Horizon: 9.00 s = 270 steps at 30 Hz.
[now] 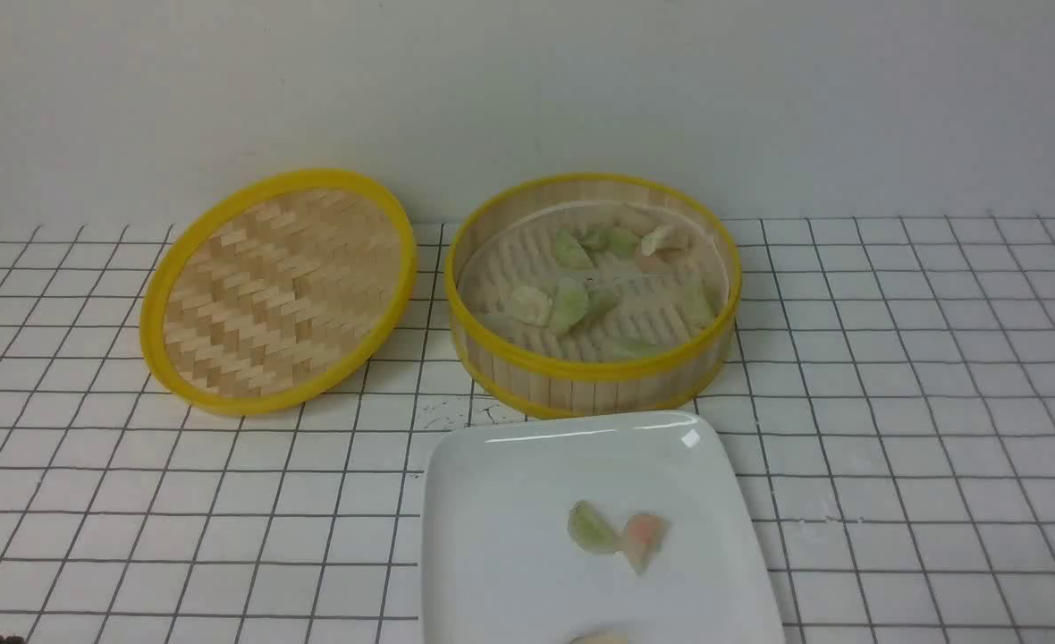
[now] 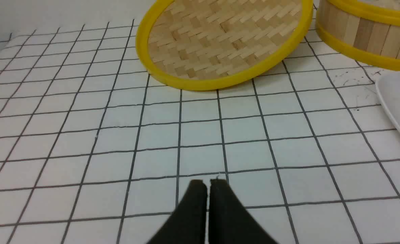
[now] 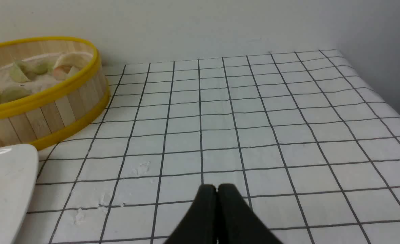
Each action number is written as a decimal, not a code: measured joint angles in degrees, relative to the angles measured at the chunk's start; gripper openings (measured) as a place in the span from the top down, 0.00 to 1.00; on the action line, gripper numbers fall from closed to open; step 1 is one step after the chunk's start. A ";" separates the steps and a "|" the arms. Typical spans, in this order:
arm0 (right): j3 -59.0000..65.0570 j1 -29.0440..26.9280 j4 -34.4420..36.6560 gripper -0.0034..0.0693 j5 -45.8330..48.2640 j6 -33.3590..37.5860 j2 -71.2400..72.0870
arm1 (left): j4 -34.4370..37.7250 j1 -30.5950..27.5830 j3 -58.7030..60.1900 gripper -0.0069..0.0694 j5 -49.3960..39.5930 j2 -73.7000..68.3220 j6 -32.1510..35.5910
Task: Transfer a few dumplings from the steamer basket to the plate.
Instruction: Use the left arm to grab a dumpling from the steamer, then use the left arm to put the dumpling into the plate, then use the right arm to grab a dumpling from inside the steamer
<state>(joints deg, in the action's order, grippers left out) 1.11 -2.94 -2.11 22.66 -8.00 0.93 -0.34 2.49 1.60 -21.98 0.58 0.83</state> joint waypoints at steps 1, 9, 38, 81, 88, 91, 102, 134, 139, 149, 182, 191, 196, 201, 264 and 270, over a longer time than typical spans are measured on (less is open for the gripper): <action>0.00 0.00 0.00 0.97 0.00 0.00 0.00 | 0.34 0.00 0.00 0.92 0.00 0.00 0.00; 0.00 0.00 0.00 0.97 0.00 0.00 0.00 | 0.34 0.00 0.00 0.92 0.00 0.00 0.00; 0.00 0.00 0.00 0.97 0.00 0.00 0.00 | 26.30 0.00 0.14 0.92 24.00 0.00 -14.18; 0.52 0.00 26.43 0.97 -48.08 -10.57 0.00 | 35.94 7.05 -62.33 0.92 -28.49 -76.47 25.24; -21.07 3.86 10.95 0.97 -11.36 -15.34 -6.11 | 29.63 12.93 -83.26 0.92 -35.96 -90.77 25.18; -32.24 7.15 8.27 0.97 7.57 -12.90 -12.92 | 25.46 14.55 -91.64 0.92 -39.96 -97.16 24.86; -52.07 15.02 16.68 0.97 49.14 2.26 -41.75 | 16.87 17.15 -113.64 0.88 -44.56 -117.77 24.79; -52.07 15.08 28.76 0.97 46.05 9.81 -48.58 | 16.74 19.88 -118.84 0.31 -21.40 -138.35 42.02; -52.07 15.08 28.78 0.97 46.05 9.98 -48.58 | 16.32 20.80 -119.08 0.38 -20.34 -138.81 42.34; -52.07 15.08 28.79 0.97 46.10 10.39 -48.58 | 11.11 21.14 -121.64 0.39 -28.35 -135.85 37.40; -52.07 15.08 29.02 0.97 45.55 14.82 -48.58 | 23.13 22.34 -90.97 0.39 -49.18 -108.37 10.40; -52.07 15.08 29.02 0.97 41.75 15.54 -48.65 | 21.65 28.21 -87.91 0.39 -47.65 -116.89 13.73; -55.12 15.08 29.02 0.97 39.77 16.24 -50.62 | 18.67 29.21 -87.89 0.39 -47.57 -117.49 13.68; -64.71 15.08 29.13 0.97 40.54 16.68 -60.92 | 17.82 29.21 -88.94 0.32 -47.57 -117.49 13.68; -136.76 24.54 5.73 0.91 48.56 16.59 -140.69 | 6.80 29.27 -79.20 0.92 -50.85 -61.60 1.03; -136.76 24.55 6.55 0.97 48.86 16.59 -140.03 | 6.80 29.27 -79.20 0.92 -50.85 -61.60 1.03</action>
<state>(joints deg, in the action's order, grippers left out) -135.65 21.60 4.44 71.52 8.59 -139.09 6.46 31.75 -77.60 -72.83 -61.03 1.86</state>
